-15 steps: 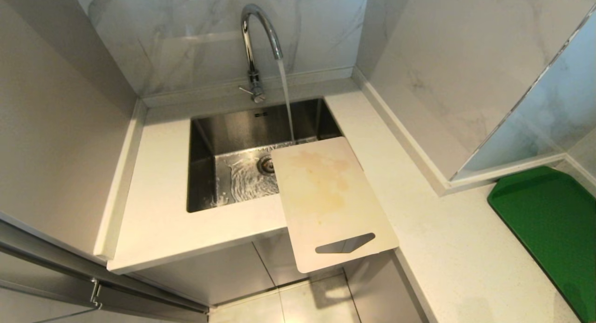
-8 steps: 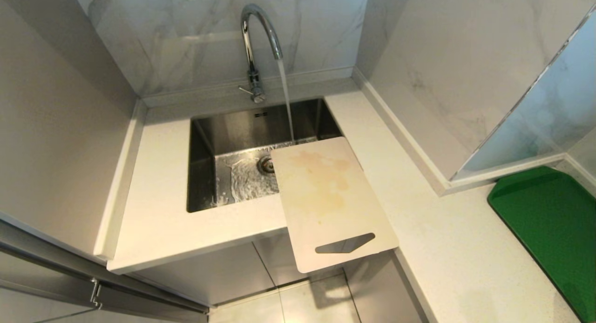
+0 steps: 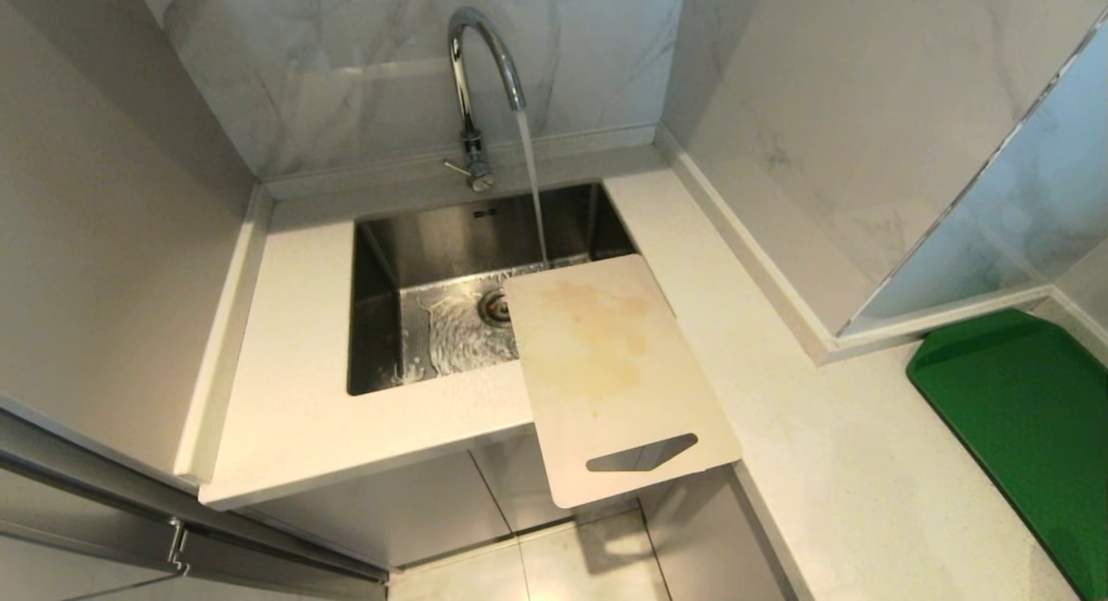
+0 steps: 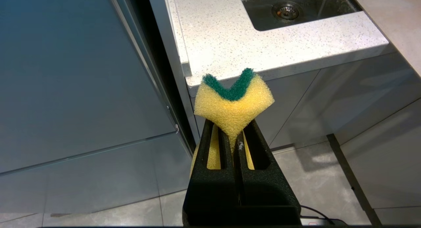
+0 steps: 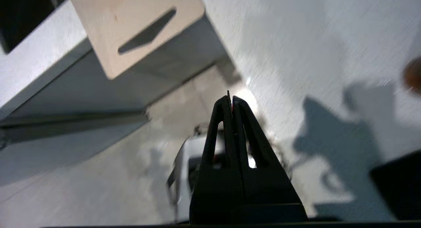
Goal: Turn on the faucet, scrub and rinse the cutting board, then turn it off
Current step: Pick up the cutting board
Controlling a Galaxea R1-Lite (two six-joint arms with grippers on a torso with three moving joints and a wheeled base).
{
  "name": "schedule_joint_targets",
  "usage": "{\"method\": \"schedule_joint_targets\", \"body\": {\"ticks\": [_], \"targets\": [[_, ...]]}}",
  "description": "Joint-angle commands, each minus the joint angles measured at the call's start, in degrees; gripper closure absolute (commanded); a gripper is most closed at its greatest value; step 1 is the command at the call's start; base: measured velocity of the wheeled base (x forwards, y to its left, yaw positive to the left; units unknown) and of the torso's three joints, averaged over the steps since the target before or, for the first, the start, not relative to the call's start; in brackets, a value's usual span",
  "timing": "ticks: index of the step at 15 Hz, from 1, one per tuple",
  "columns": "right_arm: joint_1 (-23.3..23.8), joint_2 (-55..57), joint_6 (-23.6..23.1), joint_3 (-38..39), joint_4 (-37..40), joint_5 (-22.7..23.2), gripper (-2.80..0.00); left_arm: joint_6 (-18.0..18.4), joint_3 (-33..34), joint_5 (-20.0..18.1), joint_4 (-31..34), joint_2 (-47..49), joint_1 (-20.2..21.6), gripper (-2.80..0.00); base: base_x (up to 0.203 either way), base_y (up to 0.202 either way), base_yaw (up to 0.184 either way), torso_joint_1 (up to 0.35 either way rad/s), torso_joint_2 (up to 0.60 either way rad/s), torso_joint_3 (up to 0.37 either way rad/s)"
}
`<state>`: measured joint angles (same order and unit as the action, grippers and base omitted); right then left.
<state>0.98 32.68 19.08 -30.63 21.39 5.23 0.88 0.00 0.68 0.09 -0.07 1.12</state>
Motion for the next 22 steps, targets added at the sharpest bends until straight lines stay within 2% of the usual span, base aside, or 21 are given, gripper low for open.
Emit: {"method": "schedule_joint_targets", "body": {"ticks": [1, 3, 5, 8, 9, 12, 14, 18, 20, 21, 22], "targets": [[-0.27, 14.19, 4.05, -5.81, 7.31, 5.20, 0.00, 0.00, 0.09, 0.02, -0.01, -0.19, 0.02, 0.00, 0.000, 0.000, 0.000, 0.000, 0.00, 0.000], [-2.31, 21.19, 10.76, -10.47, 13.18, 9.85, 0.00, 0.00, 0.01, 0.02, -0.01, -0.19, 0.02, 0.00, 0.000, 0.000, 0.000, 0.000, 0.00, 0.000], [-8.42, 28.68, 22.27, -15.06, 14.88, 10.92, 0.00, 0.00, 0.00, 0.02, -0.01, -0.19, 0.02, 0.00, 0.000, 0.000, 0.000, 0.000, 0.00, 0.000], [-16.31, 39.54, 36.67, -19.19, 13.49, 7.27, 0.00, 0.00, 0.09, 0.02, -0.01, -0.19, 0.02, 0.00, 0.000, 0.000, 0.000, 0.000, 0.00, 0.000], [-18.64, 42.62, 40.17, -19.62, 11.51, 5.27, 0.00, 0.00, 0.07, 0.02, -0.01, -0.19, -0.02, 0.00, 0.000, 0.000, 0.000, 0.000, 0.00, 0.000], [-23.14, 51.44, 47.69, -20.89, 6.84, -1.69, 0.00, 0.00, 0.06, 0.02, -0.01, -0.19, 0.02, 0.00, 0.000, 0.000, 0.000, 0.000, 0.00, 0.000], [-24.32, 56.84, 52.28, -24.60, 6.00, -5.41, 0.00, 0.00, 0.09, 0.02, -0.01, -0.19, 0.02, 0.00, 0.000, 0.000, 0.000, 0.000, 0.00, 0.000], [-24.69, 66.12, 62.79, -34.09, 8.00, -7.00, 0.00, 0.00, 0.01, 0.02, -0.01, -0.19, 0.02, 0.00, 0.000, 0.000, 0.000, 0.000, 0.00, 0.000], [-24.97, 69.06, 66.31, -36.54, 9.29, -6.99, 0.00, 0.00, 0.02, 0.02, -0.01, -0.19, 0.02, 0.00, 0.000, 0.000, 0.000, 0.000, 0.00, 0.000], [-25.46, 69.90, 67.03, -37.35, 9.44, -7.01, -2.80, 0.03, 0.08, 0.02, -0.01, -0.19, 0.02, 0.00, 0.000, 0.000, 0.000, 0.000, 0.00, 0.000], [-25.58, 70.42, 67.28, -37.49, 9.46, -7.03, -2.80, 0.04, 0.05, 0.02, -0.01, -0.19, 0.02, 0.00, 0.000, 0.000, 0.000, 0.000, 0.00, 0.000]]}}
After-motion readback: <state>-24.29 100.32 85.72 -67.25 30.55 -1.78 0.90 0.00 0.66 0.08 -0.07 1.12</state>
